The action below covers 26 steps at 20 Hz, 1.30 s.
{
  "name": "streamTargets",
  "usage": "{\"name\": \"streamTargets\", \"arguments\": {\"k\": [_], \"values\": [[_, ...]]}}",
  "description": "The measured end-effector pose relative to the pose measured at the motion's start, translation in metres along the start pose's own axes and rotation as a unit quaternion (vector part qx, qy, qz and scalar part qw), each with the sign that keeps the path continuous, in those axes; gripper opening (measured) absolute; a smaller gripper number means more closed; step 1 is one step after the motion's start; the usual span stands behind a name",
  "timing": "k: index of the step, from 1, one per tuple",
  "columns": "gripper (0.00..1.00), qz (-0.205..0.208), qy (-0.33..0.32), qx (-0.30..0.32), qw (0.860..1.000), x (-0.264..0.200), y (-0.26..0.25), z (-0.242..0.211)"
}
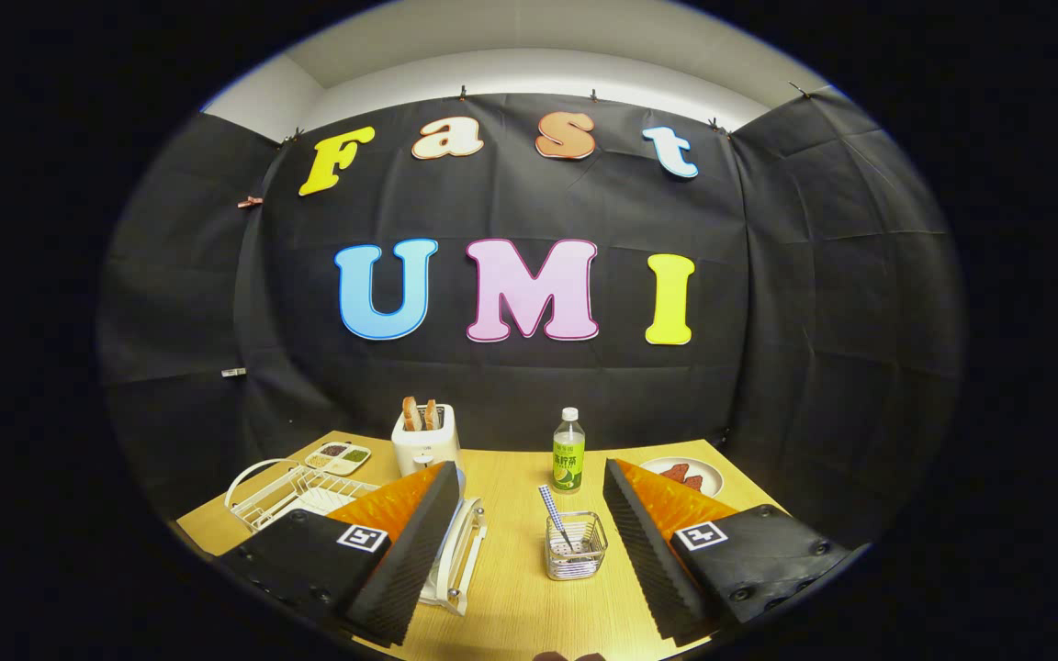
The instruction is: Take the plate from the dish rack, then take the spoon from the basket and place it into the plate.
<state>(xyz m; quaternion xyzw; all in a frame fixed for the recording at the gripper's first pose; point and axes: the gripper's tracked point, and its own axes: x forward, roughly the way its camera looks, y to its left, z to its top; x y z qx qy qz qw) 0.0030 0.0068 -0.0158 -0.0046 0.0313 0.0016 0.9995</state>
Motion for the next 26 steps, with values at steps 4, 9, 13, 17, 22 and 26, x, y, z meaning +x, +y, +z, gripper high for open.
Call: {"name": "streamTargets", "arguments": {"k": [4, 9, 13, 17, 22, 26], "values": [[0.97, 0.007, 0.024, 0.007, 1.000, 0.005, 0.003, -0.010], [0.97, 0.019, 0.052, -0.003, 0.998, 0.023, 0.015, -0.013], [0.97, 0.044, 0.070, -0.003, 0.997, 0.052, 0.043, -0.009], [0.97, 0.054, 0.120, -0.003, 0.991, 0.086, 0.064, -0.030], [0.98, 0.043, 0.243, 0.012, 0.969, 0.121, 0.074, -0.090], [0.98, 0.037, 0.312, 0.018, 0.949, 0.132, 0.080, -0.130]]}}
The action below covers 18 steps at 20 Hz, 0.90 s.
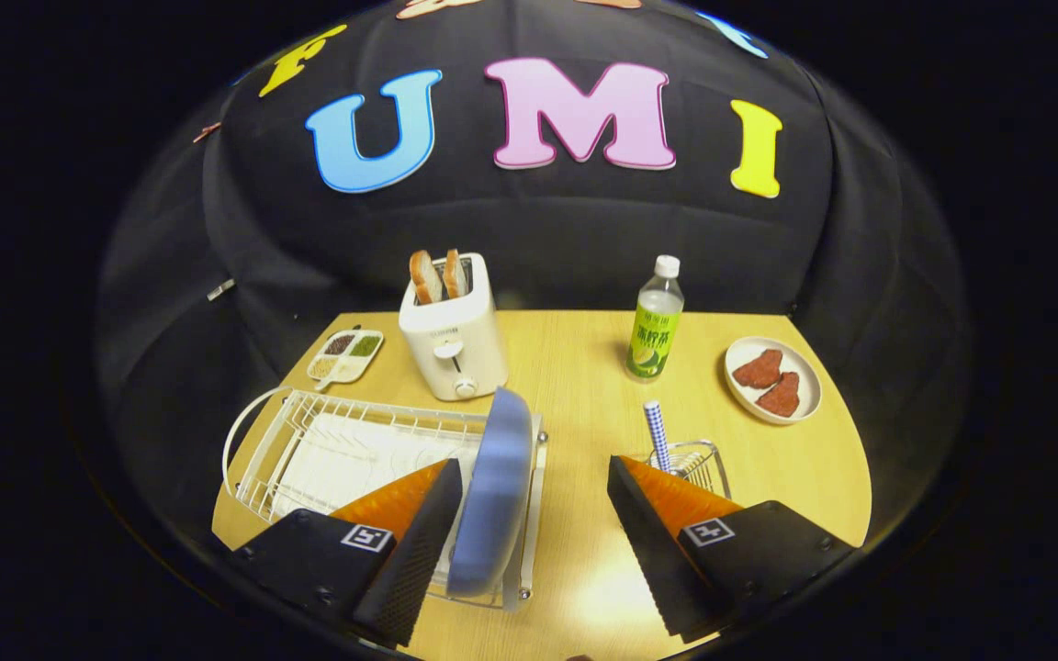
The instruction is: Take the plate from the dish rack, then take the spoon from the basket and place it into the plate.
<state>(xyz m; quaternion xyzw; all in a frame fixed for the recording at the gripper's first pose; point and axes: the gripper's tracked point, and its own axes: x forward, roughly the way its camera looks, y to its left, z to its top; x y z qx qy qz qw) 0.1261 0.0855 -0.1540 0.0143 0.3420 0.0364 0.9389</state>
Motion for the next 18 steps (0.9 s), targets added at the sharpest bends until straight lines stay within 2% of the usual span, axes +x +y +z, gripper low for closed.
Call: {"name": "streamTargets", "arguments": {"k": [2, 5, 7, 13, 18], "values": [[0.90, 0.006, 0.022, 0.002, 1.000, 0.011, 0.007, -0.008], [0.65, 0.009, 0.052, 0.014, 0.998, 0.020, 0.020, -0.019], [0.46, -0.009, 0.058, 0.019, 0.998, 0.020, 0.017, -0.020], [0.31, -0.054, 0.044, 0.063, 0.996, 0.012, 0.010, -0.011], [0.31, -0.090, 0.044, 0.055, 0.993, 0.002, 0.014, -0.012]]}}
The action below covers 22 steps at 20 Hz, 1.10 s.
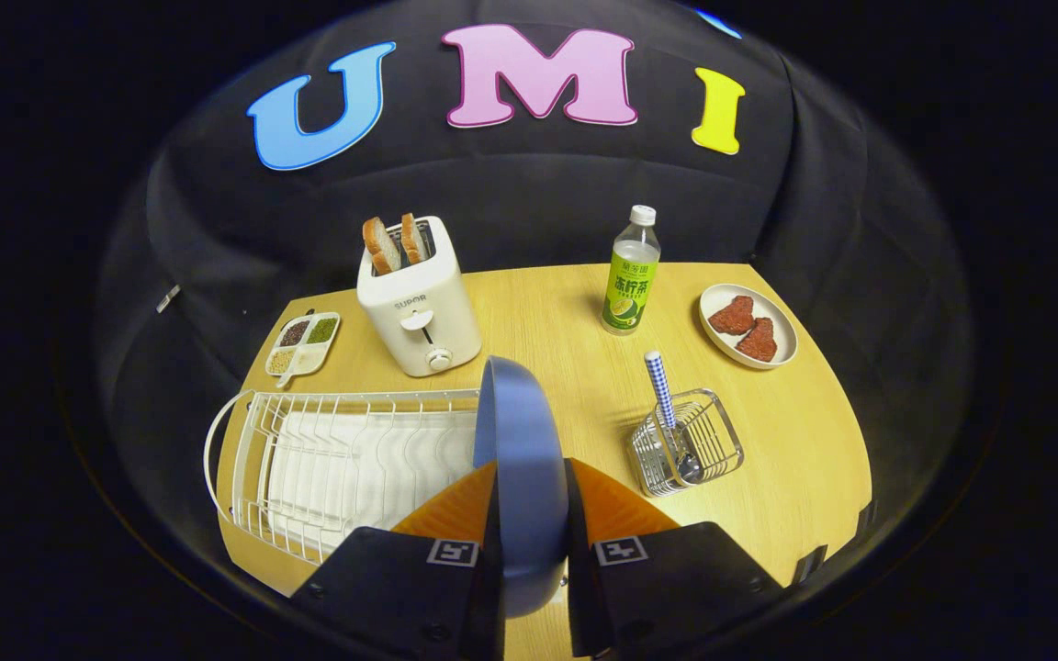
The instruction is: Take the plate from the dish rack, then take the spoon from the basket and place it into the plate.
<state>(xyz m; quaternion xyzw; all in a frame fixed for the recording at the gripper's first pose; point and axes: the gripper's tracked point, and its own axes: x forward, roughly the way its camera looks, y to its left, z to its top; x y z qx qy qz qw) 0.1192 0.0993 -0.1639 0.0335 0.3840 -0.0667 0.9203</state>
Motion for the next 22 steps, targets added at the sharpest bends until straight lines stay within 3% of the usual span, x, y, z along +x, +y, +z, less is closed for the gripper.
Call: {"name": "streamTargets", "arguments": {"k": [14, 22], "values": [[0.31, -0.056, -0.013, -0.003, 0.998, -0.005, -0.001, 0.010], [0.31, -0.074, -0.062, -0.065, 0.993, -0.010, 0.006, 0.029]]}}
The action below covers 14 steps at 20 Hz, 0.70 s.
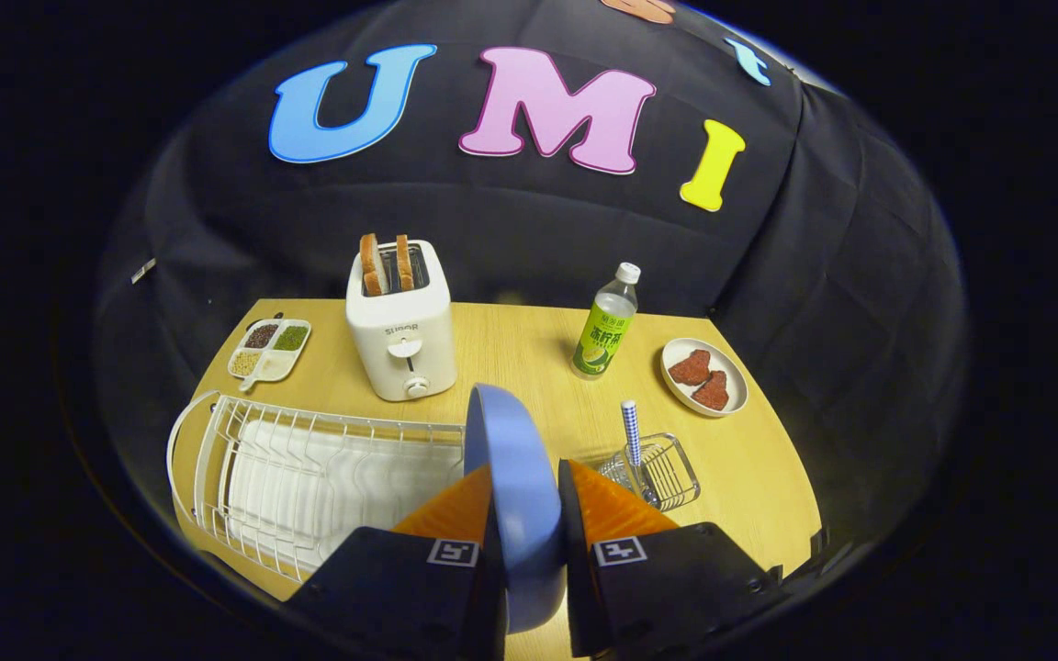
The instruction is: Take the plate from the dish rack, then take the spoon from the basket and place it into the plate.
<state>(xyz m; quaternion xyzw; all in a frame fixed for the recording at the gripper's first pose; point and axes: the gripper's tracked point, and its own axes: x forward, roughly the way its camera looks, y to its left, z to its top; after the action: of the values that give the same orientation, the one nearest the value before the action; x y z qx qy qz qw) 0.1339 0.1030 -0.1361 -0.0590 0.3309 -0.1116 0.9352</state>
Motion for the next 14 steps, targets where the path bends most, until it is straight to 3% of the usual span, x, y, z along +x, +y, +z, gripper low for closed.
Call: {"name": "streamTargets", "arguments": {"k": [6, 14], "values": [[0.23, 0.013, 0.013, 0.029, 0.999, 0.001, -0.031, -0.001], [0.23, 0.113, -0.003, 0.108, 0.988, -0.049, -0.089, 0.004]]}}
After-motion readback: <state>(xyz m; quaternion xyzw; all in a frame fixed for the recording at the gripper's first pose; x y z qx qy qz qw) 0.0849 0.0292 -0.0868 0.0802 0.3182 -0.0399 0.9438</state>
